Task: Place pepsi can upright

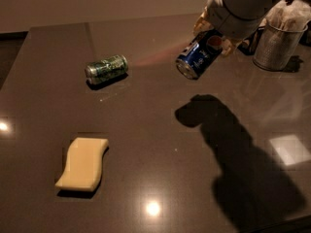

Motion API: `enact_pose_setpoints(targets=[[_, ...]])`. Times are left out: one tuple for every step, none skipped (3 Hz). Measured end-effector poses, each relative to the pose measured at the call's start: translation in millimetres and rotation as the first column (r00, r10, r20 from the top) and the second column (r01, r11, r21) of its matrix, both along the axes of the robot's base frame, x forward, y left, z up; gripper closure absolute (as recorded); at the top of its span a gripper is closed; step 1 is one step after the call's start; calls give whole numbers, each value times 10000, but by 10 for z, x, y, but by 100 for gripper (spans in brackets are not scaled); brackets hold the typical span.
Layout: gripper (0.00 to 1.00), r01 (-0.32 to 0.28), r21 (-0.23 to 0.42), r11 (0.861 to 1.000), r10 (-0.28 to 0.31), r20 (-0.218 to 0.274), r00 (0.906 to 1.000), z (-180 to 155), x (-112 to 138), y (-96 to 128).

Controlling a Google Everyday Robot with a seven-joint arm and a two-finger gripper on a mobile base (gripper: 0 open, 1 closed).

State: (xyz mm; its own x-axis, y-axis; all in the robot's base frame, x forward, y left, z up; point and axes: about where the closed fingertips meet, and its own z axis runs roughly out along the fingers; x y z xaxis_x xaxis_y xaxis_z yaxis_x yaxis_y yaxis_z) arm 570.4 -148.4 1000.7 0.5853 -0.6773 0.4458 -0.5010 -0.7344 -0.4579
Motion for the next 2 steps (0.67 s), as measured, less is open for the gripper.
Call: enact_pose_setpoints(targets=[[100,-10,-579,9983,40,517,9987,-4,102,-68],[100,193,-763,9969,-154,513,9986,-19,89,-100]])
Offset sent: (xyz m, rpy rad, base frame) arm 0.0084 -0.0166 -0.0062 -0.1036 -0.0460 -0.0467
